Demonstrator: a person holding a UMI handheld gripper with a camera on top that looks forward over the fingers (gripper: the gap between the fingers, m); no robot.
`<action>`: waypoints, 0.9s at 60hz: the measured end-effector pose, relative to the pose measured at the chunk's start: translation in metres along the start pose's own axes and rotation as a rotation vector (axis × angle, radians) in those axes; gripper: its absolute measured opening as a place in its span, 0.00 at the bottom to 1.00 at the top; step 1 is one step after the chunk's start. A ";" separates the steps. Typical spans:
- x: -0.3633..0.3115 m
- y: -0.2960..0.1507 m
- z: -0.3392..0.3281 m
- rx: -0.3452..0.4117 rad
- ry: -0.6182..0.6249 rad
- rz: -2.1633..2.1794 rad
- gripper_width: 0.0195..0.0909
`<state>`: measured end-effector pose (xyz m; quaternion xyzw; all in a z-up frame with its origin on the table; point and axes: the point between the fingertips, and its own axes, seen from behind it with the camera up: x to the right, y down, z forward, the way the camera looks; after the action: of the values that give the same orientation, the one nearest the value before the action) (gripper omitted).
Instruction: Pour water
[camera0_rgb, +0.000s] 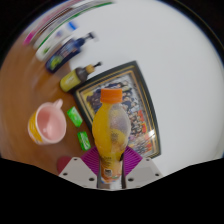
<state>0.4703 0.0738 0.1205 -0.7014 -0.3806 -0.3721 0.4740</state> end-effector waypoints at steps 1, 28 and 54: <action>0.000 -0.001 -0.002 0.006 -0.013 0.056 0.11; -0.068 0.057 0.027 0.000 -0.259 1.004 0.10; -0.098 0.077 0.034 0.002 -0.280 1.122 0.56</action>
<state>0.5013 0.0680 -0.0047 -0.8381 -0.0099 0.0329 0.5444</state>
